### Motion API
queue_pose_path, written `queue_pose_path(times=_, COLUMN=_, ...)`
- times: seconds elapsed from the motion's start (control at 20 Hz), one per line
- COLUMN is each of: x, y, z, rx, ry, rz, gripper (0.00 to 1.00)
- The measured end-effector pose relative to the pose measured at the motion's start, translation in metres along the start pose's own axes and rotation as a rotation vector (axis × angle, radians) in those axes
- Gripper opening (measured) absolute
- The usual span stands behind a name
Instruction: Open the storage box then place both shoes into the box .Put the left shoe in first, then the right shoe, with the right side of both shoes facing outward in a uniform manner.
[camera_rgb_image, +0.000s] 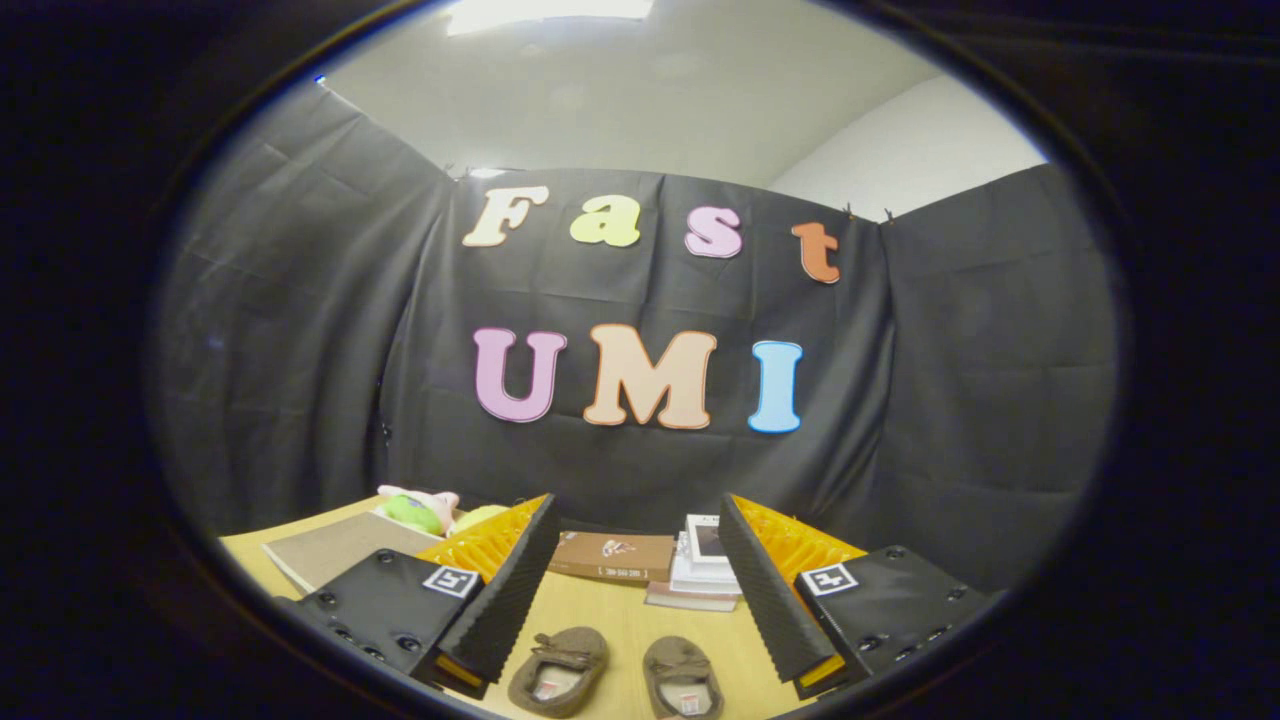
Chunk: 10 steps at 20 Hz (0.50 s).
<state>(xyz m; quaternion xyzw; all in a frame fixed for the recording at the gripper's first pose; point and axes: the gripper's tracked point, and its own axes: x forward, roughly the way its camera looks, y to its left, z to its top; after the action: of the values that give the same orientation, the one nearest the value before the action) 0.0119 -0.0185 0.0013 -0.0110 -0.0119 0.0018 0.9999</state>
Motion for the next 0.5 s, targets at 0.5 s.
queue_pose_path(times=0.5, x=0.005, y=0.05, z=-0.035, rx=0.195, ry=0.098, rz=0.219, gripper=1.0)
